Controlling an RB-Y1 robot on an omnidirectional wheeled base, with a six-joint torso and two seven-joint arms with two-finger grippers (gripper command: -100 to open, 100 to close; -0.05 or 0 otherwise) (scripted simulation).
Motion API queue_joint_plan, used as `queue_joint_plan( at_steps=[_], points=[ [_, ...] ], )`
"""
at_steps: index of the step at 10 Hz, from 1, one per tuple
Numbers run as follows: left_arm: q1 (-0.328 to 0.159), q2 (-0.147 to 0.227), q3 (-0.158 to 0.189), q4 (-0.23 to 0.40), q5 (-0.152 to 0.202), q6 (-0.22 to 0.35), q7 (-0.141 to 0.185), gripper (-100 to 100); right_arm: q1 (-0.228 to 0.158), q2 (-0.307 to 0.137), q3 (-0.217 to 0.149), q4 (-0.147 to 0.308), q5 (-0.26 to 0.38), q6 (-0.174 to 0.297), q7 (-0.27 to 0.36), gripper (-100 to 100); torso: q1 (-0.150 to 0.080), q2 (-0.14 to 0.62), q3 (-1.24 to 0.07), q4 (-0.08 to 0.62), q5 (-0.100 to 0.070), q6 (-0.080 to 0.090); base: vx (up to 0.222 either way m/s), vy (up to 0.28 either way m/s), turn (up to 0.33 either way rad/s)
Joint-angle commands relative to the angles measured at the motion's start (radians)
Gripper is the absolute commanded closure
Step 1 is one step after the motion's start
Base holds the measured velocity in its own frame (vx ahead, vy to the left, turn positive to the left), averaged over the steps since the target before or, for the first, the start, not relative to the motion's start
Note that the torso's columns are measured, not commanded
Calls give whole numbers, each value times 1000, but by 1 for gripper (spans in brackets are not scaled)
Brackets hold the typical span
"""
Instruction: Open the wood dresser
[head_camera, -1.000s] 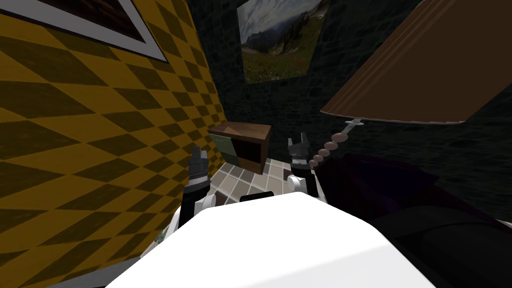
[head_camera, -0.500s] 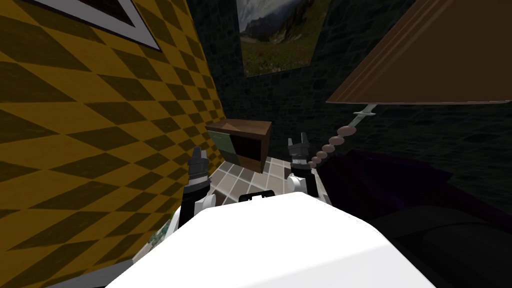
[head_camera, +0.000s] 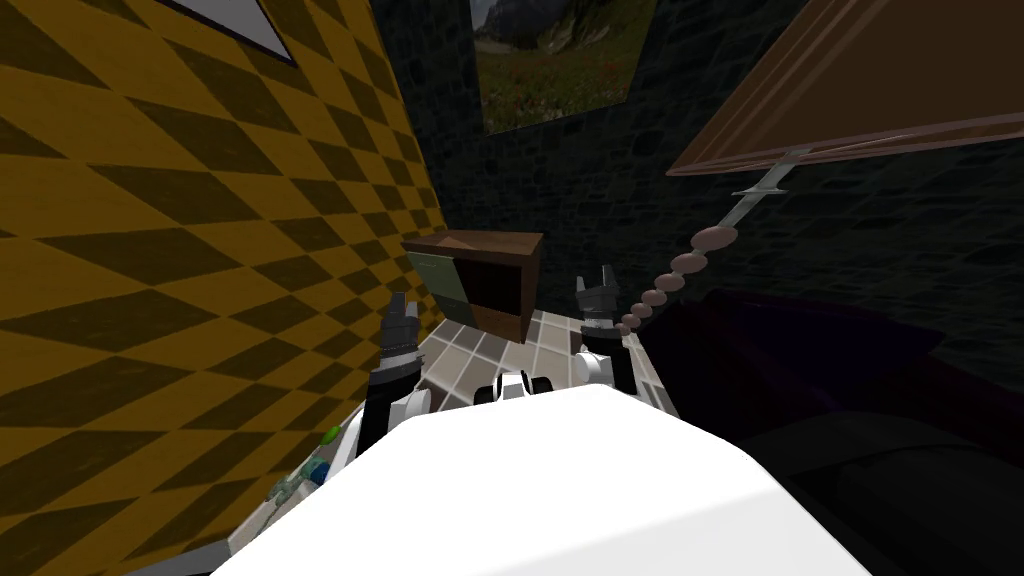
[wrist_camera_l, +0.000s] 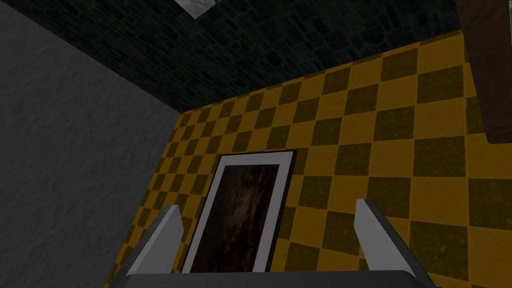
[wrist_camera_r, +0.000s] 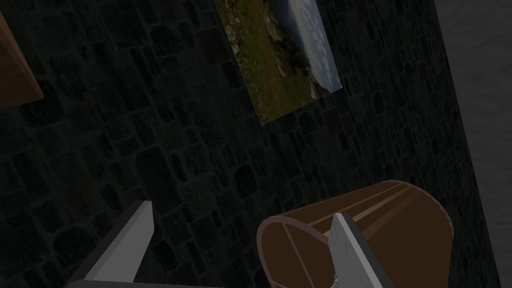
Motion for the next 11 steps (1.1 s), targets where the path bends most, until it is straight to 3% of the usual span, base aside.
queue_joint_plan(
  at_steps=[1, 6, 9, 11],
  points=[
    [-20, 48, -14, 46, -15, 24, -4, -100, 0, 0, 0, 0, 0, 0, 0, 0, 0, 2, -5, 3, 0, 0, 100, -22, -123],
    [-72, 79, -51, 161, -55, 86, -15, -100, 0, 0, 0, 0, 0, 0, 0, 0, 0, 7, -3, 5, 0, 0, 131, -28, -122],
    [-90, 93, -63, 200, -69, 107, -19, -100, 0, 0, 0, 0, 0, 0, 0, 0, 1, 7, -4, 5, 0, 0, 105, -6, -78],
    [-112, 124, -78, 249, -86, 133, -23, -100, 0, 0, 0, 0, 0, 0, 0, 0, 0, 7, -3, 5, 0, 0, 92, -11, -118]
  ],
)
